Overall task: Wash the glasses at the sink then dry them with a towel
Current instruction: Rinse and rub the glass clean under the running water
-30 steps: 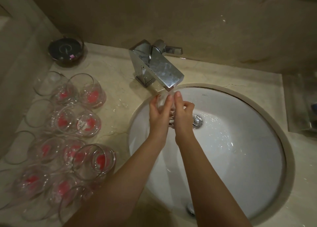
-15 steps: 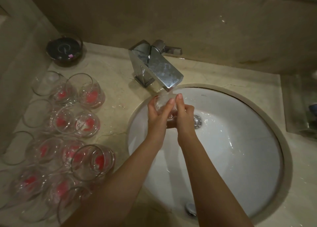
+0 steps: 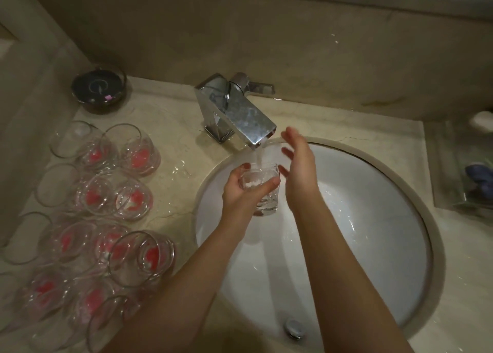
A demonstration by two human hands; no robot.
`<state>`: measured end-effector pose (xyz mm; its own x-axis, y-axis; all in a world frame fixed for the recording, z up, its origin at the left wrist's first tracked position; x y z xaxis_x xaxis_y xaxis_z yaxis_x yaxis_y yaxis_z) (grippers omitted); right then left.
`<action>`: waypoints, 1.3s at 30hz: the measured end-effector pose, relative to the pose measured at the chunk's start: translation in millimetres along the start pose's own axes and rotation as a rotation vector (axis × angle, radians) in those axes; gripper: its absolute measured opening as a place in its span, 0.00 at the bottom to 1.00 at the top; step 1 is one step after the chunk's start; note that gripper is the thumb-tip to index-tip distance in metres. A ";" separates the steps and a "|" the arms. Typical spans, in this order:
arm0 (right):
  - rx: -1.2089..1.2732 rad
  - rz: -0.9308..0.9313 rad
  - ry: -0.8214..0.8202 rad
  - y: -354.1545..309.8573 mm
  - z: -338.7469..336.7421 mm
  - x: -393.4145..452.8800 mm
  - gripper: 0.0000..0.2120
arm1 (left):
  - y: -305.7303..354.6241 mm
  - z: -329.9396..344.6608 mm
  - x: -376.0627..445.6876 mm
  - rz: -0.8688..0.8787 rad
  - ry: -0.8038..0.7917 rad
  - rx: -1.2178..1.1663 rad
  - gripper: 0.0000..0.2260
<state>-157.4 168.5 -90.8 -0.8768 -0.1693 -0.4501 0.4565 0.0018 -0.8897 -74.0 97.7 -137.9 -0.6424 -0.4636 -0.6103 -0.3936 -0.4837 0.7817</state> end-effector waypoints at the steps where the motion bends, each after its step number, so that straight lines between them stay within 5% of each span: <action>1: -0.008 -0.048 -0.021 -12.2 2.5 0.9 0.18 | 0.2 0.0 -0.9 -0.006 -0.004 0.006 0.27; 6: -0.108 -0.176 -0.119 -54.6 21.8 12.0 0.22 | 3.4 0.9 -6.4 -0.034 0.006 0.021 0.39; 28: -0.216 -0.259 -0.177 -41.3 21.5 -14.3 0.22 | -8.8 -0.3 -14.3 -0.037 -0.019 0.006 0.28; 35: -0.264 -0.043 -0.066 23.0 -14.0 -35.4 0.20 | -17.2 -0.4 -14.1 -0.098 -0.051 -0.041 0.27; 39: -0.347 0.116 -0.098 47.0 -21.8 -46.9 0.21 | -16.9 -1.9 -15.9 -0.336 -0.074 0.017 0.30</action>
<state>-98.0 198.0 -113.2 -0.7960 -0.2424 -0.5546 0.4584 0.3570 -0.8139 -55.9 111.8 -141.8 -0.5205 -0.2252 -0.8236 -0.6018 -0.5875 0.5410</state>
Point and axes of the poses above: each hand's wrist, its own x-axis towards the middle knuckle, its own z-axis out of the palm, y = z × x, the point moved 2 cm from there along x, towards the middle knuckle, and after that the axes turned 3 degrees about -z, right-handed, at the moved point
